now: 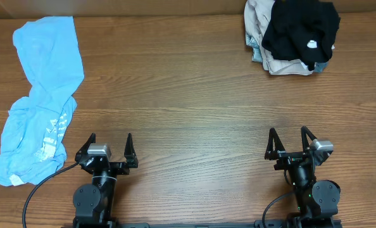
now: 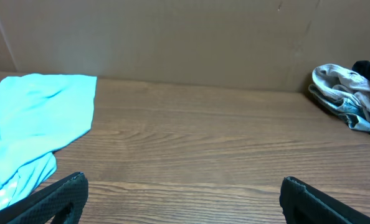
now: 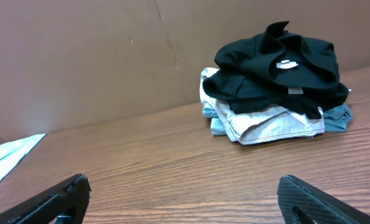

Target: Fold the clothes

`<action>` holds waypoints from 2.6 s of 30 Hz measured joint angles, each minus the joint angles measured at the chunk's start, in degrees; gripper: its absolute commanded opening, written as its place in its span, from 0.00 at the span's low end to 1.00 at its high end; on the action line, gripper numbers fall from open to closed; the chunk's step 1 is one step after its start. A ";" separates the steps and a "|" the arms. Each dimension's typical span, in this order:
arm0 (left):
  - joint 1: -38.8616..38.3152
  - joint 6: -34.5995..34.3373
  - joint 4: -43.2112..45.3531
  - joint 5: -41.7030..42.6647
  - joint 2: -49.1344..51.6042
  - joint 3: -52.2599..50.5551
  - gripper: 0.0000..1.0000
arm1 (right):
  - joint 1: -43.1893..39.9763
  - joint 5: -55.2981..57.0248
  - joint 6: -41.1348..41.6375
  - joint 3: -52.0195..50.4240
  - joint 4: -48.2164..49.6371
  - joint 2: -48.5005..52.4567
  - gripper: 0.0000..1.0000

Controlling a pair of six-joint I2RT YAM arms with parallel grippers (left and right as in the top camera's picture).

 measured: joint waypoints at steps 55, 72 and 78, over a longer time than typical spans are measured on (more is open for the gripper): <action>0.00 0.02 0.00 0.00 0.00 0.00 1.00 | 0.00 0.00 -0.02 0.00 0.02 0.00 1.00; 0.00 0.00 -2.49 0.02 0.00 1.55 1.00 | 0.00 0.46 -0.04 0.00 0.79 0.00 1.00; 0.00 0.68 -13.55 0.00 0.22 16.28 1.00 | 0.00 0.59 -0.04 0.00 8.44 -0.04 1.00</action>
